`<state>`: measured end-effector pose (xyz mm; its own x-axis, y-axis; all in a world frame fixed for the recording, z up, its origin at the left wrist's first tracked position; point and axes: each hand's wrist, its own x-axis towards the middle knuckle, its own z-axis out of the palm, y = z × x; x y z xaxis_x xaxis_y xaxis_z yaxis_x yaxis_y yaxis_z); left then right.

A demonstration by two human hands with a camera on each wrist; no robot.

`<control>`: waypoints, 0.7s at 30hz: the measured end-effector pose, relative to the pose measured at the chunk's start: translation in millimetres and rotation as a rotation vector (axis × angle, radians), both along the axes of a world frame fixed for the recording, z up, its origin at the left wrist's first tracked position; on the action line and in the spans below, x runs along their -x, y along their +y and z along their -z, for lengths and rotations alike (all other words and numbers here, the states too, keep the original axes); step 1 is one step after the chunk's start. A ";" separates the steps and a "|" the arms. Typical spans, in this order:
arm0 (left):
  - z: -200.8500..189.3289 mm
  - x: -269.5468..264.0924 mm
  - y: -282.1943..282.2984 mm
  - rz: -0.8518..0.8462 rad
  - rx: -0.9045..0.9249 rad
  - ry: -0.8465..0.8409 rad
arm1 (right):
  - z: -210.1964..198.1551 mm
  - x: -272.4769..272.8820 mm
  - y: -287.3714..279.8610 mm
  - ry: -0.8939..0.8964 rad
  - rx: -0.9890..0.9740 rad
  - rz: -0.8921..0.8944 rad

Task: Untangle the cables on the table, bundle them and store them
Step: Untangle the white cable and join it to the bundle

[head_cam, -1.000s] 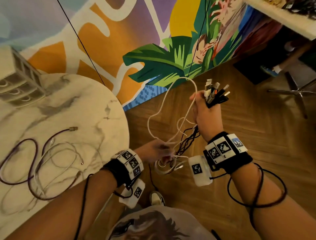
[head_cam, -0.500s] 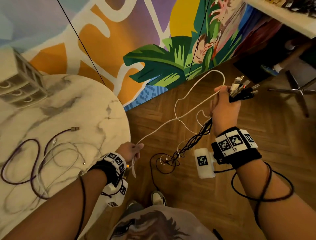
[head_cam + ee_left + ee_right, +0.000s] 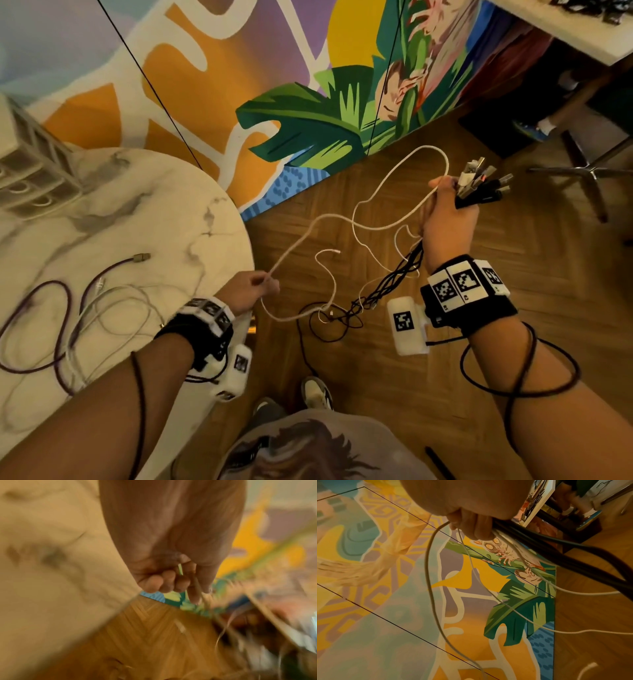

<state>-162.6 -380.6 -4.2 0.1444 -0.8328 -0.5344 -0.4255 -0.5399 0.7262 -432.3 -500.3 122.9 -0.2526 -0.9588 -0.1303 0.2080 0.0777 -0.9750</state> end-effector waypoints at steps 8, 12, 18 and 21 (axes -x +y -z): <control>-6.4 21.5 -18.1 0.201 -0.058 -0.794 | -0.1 13.8 0.9 0.045 -0.025 -0.009; -10.5 44.5 -38.5 0.284 -0.209 -0.536 | 4.6 11.6 10.2 0.100 -0.047 -0.078; -61.9 127.8 -69.2 0.236 0.218 0.157 | 8.6 3.1 13.0 0.166 -0.033 -0.126; -88.4 146.2 -74.9 0.186 0.505 0.260 | 6.2 4.9 9.9 0.183 0.011 -0.130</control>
<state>-308.9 -455.5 84.2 -0.1104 -0.9918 -0.0642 -0.2535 -0.0343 0.9667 -437.2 -490.4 116.7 -0.1455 -0.9859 -0.0829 0.0165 0.0814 -0.9965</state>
